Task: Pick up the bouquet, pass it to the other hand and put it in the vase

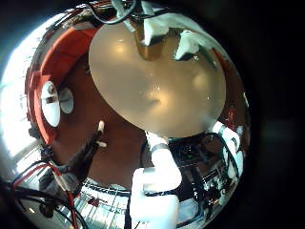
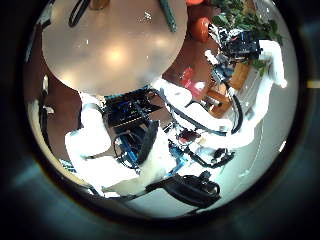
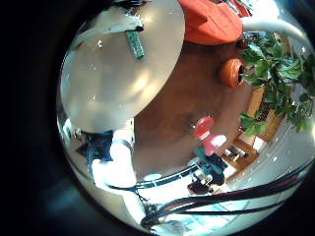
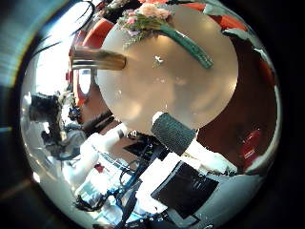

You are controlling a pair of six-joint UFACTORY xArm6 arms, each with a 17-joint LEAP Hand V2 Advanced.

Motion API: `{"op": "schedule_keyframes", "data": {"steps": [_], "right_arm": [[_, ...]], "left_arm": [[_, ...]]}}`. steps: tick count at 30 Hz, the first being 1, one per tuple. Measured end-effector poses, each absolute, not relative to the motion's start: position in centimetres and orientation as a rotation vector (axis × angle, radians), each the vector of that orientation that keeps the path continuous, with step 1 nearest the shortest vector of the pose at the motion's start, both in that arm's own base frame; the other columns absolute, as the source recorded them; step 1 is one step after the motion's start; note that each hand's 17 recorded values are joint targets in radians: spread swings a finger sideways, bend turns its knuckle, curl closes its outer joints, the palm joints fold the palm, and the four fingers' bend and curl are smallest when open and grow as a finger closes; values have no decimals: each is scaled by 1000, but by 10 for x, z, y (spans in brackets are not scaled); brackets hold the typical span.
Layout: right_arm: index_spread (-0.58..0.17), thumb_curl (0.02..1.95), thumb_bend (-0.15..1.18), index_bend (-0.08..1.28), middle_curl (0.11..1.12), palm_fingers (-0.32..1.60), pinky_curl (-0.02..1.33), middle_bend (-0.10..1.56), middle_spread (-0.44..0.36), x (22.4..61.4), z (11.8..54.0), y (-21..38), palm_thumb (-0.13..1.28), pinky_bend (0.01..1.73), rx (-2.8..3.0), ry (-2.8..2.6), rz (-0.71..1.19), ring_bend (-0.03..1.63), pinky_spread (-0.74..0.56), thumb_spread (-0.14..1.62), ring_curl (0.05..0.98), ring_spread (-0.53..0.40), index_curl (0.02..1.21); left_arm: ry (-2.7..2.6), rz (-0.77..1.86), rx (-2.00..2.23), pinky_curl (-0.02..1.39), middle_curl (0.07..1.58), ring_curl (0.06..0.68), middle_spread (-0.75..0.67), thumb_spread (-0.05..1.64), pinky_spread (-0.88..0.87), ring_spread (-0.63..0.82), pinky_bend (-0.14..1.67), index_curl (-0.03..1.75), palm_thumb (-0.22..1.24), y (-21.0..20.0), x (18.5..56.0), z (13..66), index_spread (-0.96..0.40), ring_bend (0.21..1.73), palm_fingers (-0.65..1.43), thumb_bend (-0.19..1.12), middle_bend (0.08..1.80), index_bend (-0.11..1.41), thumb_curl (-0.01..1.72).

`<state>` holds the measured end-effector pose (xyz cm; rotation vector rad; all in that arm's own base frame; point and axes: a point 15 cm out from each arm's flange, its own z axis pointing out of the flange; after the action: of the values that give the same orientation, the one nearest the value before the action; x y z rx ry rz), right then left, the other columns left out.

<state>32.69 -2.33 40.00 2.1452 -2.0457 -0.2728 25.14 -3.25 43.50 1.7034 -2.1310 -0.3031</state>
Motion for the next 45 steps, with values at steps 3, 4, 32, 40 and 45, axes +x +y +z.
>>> {"op": "schedule_keyframes", "data": {"steps": [3,4,32,40,45], "right_arm": [[-297,349,-23,190,404,488,-12,546,-112,351,386,-26,398,1015,2110,-2168,-358,989,96,1125,202,-201,349],[-293,351,-21,192,407,490,-12,553,-110,360,378,-26,405,1011,2092,-2206,-394,990,91,1118,202,-201,353],[-192,394,-23,185,457,382,-6,596,-78,456,219,-11,505,964,1691,-2310,-537,1104,-10,1052,269,-193,383],[-196,396,-24,191,488,418,-2,630,-96,459,206,-17,513,981,1657,-2308,-511,1117,-65,1052,290,-211,399],[-203,400,-24,191,504,422,-4,634,-111,457,198,-20,525,997,1641,-2291,-498,1127,-100,1052,308,-223,412]], "left_arm": [[-2163,-315,1690,338,337,194,384,1237,508,459,403,301,215,-31,252,434,34,722,56,-17,192,159,269],[-2171,-316,1681,338,337,195,384,1237,504,459,403,301,214,-32,252,434,34,722,56,-16,192,160,269],[-2220,-334,1602,333,337,200,399,1228,489,458,416,301,199,-10,260,428,34,726,50,-16,194,157,267],[-2220,-333,1598,332,334,201,399,1228,488,458,417,301,199,-10,262,427,34,728,48,-16,193,159,267],[-2219,-335,1595,332,334,201,400,1229,486,458,415,301,192,-10,262,426,34,728,48,-16,193,159,268]]}}
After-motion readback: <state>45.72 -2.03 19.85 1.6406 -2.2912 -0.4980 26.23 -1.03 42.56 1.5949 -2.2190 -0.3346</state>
